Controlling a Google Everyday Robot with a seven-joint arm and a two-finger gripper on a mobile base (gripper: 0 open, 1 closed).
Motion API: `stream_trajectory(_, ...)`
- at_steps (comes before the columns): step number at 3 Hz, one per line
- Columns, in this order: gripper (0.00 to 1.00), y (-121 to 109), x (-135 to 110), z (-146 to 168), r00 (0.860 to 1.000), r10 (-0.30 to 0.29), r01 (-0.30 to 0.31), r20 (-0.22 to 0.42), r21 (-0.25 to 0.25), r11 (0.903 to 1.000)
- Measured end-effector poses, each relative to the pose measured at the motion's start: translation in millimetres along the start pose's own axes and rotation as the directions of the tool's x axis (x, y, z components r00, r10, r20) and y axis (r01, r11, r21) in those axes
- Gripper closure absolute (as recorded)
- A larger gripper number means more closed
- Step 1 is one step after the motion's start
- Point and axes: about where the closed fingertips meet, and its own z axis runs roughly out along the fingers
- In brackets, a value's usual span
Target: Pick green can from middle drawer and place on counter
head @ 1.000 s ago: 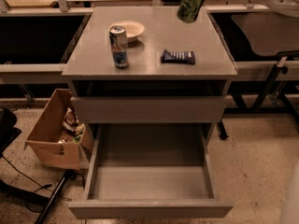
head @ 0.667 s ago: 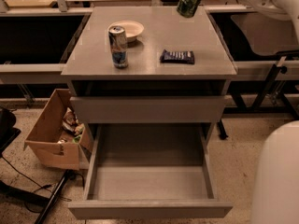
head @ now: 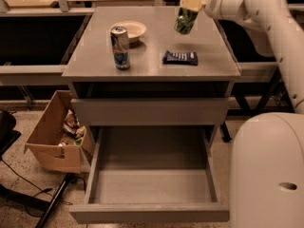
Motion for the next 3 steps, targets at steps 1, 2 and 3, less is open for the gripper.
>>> stream_trajectory(1,1.00,-11.4,26.7,19.8,1.000,-0.008,0.009,-0.018,0.050,0.9987)
stream_trajectory(2,1.00,-12.7,58.3,39.9,0.999,-0.004,0.010,-0.054,0.105,0.9944)
stream_trajectory(3,0.82,-13.1,64.5,42.2,0.998,0.005,0.003,-0.065,0.111,0.9938)
